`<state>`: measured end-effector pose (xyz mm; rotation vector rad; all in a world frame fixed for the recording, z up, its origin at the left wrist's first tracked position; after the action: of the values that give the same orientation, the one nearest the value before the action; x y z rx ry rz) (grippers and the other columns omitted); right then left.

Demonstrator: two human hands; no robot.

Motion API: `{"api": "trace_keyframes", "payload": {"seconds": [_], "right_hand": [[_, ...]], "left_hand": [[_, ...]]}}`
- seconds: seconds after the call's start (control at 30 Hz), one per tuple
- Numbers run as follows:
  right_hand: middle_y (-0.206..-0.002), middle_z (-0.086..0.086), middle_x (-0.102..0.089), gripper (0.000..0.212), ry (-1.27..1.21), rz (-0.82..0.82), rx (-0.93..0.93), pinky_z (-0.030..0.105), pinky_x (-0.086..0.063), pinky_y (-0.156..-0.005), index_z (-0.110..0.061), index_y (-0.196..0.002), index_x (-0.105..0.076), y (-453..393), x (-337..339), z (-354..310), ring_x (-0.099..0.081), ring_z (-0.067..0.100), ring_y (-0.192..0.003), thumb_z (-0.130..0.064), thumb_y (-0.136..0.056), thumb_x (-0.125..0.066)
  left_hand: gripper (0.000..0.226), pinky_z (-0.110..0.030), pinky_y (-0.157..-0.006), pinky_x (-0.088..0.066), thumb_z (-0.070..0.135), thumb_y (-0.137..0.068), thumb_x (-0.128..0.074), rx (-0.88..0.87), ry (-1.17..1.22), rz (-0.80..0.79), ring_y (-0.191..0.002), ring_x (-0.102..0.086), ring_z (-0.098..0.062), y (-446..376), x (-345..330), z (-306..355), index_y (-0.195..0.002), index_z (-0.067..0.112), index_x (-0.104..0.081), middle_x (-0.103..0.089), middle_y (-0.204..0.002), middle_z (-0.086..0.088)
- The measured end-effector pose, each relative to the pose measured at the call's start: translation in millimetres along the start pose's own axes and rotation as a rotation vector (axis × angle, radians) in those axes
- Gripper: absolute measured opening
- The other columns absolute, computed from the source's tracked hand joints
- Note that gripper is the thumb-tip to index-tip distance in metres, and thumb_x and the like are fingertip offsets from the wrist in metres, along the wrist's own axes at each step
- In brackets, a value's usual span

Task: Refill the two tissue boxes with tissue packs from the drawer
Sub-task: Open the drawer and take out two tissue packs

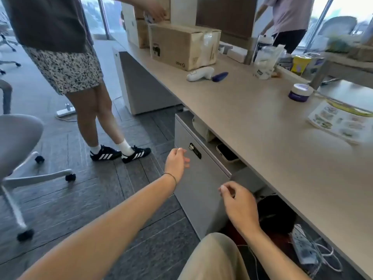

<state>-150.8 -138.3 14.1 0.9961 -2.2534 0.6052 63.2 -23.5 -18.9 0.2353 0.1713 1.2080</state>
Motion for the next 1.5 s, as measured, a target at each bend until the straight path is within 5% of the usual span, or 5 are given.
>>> {"api": "trace_keyframes", "payload": {"seconds": [0.37, 0.63, 1.0, 1.13, 1.5], "right_hand": [[-0.109, 0.011, -0.07, 0.056, -0.081, -0.131, -0.131, 0.034, -0.046, -0.101, -0.003, -0.122, -0.061, -30.0, -12.2, 48.7, -0.064, 0.022, -0.11, -0.051, -0.095, -0.051], [-0.068, -0.005, -0.055, 0.041, 0.366, -0.005, 0.221, 0.031, -0.051, -0.065, -0.021, -0.083, -0.055, -34.2, 4.2, 20.0, -0.057, 0.01, -0.064, -0.051, -0.102, -0.036], [-0.072, -0.006, -0.055, 0.041, 0.165, -0.061, 0.132, 0.033, -0.048, -0.068, -0.019, -0.082, -0.054, -36.6, -8.2, 32.5, -0.056, 0.009, -0.069, -0.051, -0.101, -0.038], [-0.07, 0.0, -0.057, 0.026, 0.222, -0.118, 0.307, 0.028, -0.031, -0.06, -0.01, -0.073, -0.057, -27.4, -14.6, 1.8, -0.05, 0.014, -0.064, -0.017, -0.098, -0.06], [-0.066, -0.007, -0.056, 0.036, 0.399, -0.206, 0.577, 0.042, -0.048, -0.054, -0.024, -0.066, -0.044, 18.3, -60.6, -65.9, -0.058, 0.021, -0.063, -0.035, -0.096, -0.061]], "left_hand": [[0.027, -0.028, -0.054, -0.041, 0.033, -0.104, -0.036, 0.096, -0.136, 0.048, -0.057, -0.057, -0.022, -56.7, -25.2, -15.7, -0.098, 0.012, -0.053, -0.059, -0.071, -0.007], [0.029, -0.027, -0.05, -0.039, 0.026, -0.104, -0.033, 0.016, -0.112, 0.118, -0.054, -0.054, -0.02, -69.1, -42.2, -22.9, -0.081, 0.014, -0.047, -0.057, -0.075, -0.01], [0.028, -0.045, -0.075, -0.054, 0.03, -0.097, -0.038, -0.009, -0.09, 0.171, -0.076, -0.064, -0.033, -70.2, -37.4, -25.4, -0.075, 0.017, -0.049, -0.063, -0.075, -0.011], [0.026, -0.038, -0.061, -0.045, 0.026, -0.096, -0.04, -0.023, -0.102, 0.262, -0.08, -0.063, -0.033, -62.1, -12.4, -29.8, -0.074, 0.015, -0.047, -0.062, -0.084, -0.016], [0.033, -0.036, -0.062, -0.036, 0.025, -0.094, -0.042, -0.015, -0.075, 0.328, -0.068, -0.049, -0.025, -30.5, 88.6, -49.1, -0.063, 0.013, -0.042, -0.051, -0.067, -0.011]]}}
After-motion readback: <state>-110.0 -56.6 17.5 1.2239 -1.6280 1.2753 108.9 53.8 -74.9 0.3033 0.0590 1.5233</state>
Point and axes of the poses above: each hand's wrist, its own y-axis away from the middle knuckle, its own x-axis out of the back of the hand, z = x × y, the point moved 7 cm from there along -y, towards the middle knuckle
